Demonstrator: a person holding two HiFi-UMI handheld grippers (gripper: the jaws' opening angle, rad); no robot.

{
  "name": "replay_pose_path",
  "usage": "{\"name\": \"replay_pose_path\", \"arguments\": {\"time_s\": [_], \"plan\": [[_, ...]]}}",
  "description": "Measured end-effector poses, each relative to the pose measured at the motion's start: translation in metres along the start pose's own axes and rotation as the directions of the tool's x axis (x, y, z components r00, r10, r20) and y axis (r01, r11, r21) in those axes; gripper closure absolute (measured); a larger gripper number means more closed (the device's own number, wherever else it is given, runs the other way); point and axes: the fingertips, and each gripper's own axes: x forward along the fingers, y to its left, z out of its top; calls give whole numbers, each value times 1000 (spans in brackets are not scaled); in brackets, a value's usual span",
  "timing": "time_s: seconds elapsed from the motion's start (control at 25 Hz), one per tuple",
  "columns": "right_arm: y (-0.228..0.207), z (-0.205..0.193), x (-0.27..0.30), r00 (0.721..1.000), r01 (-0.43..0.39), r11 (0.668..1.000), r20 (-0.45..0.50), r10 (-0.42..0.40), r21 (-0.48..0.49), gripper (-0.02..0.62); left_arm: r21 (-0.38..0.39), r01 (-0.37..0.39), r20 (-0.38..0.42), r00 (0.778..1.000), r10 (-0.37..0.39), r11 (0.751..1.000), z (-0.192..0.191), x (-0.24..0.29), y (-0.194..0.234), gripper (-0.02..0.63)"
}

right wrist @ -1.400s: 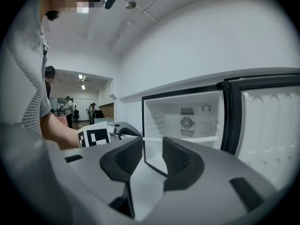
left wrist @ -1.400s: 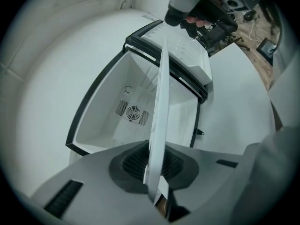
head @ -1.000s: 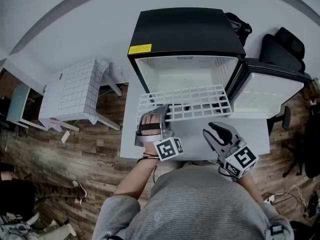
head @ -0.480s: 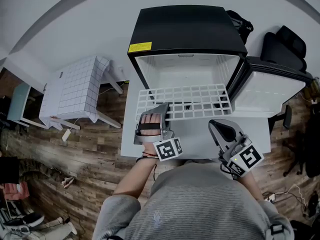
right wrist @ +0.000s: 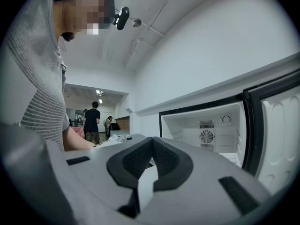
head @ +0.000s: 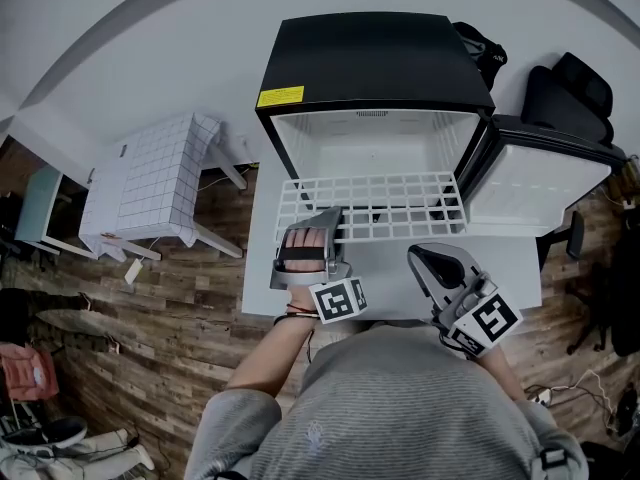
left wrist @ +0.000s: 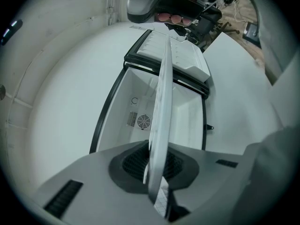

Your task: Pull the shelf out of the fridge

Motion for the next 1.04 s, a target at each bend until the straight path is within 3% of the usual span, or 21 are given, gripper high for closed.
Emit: {"name": "replay_pose_path", "arguments": {"time_s": [0.68,1.04], "plan": [[2,17,-2,998,-5,1000,58,7,-27,583,20,-4,23,1000,4,1000,11,-2,1,565],[5,43,16,993,-40,987,102,56,-156,583,43,-7,33,999,5,999,16,-2,-2,565]]}}
